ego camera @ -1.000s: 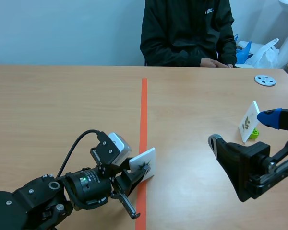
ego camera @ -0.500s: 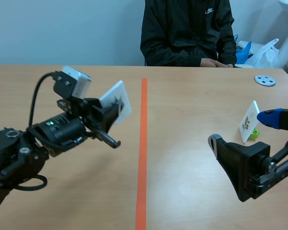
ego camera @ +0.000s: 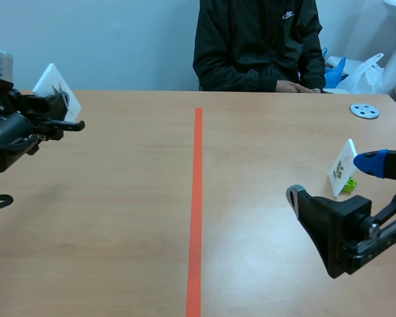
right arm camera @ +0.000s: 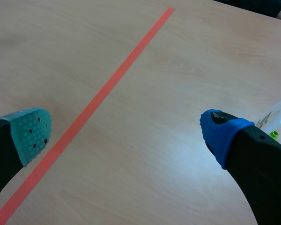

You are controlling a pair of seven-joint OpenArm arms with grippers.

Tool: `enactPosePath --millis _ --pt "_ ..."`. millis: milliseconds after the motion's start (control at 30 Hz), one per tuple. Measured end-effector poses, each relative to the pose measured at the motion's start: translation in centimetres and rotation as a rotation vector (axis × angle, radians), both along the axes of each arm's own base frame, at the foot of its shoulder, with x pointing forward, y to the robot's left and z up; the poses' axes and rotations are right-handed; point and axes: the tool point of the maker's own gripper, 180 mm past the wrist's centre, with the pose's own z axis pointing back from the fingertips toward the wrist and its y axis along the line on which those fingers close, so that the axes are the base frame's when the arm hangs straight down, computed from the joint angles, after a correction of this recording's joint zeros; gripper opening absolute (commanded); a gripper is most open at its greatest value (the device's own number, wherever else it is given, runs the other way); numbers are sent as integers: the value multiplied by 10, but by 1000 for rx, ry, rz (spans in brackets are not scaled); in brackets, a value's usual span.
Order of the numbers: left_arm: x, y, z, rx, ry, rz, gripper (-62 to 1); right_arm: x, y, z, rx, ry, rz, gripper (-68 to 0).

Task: Sort the leaf by its shape. The table is split by an orange tape line. A compound leaf with several leaflets goes to the left side, a simple leaf with one blade goes to the right side. Return to the home posture when a red brick is placed on the table.

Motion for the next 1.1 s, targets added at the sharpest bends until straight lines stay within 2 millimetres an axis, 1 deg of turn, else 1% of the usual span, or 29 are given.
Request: enactPosePath --millis 67,233,333,400,600,667,733,900,1100 --pt "3 11 -9 2 25 34 -554 0 0 0 0 0 0 4" --pt "6 34 -42 3 115 92 -554 0 0 0 0 0 0 4" --pt "9 47 -54 8 150 123 -554 0 0 0 0 0 0 4" --pt "11 56 -55 13 152 140 -554 0 0 0 0 0 0 4" --pt "16 87 -52 42 141 194 -554 0 0 0 0 0 0 4" --pt "15 95 -56 47 149 211 -554 0 0 0 0 0 0 4" --pt "11 101 -63 47 156 226 -554 0 0 0 0 0 0 4" --pt "-2 110 -86 47 214 254 -554 0 0 0 0 0 0 4" --pt "-6 114 -94 47 238 264 -554 0 0 0 0 0 0 4"
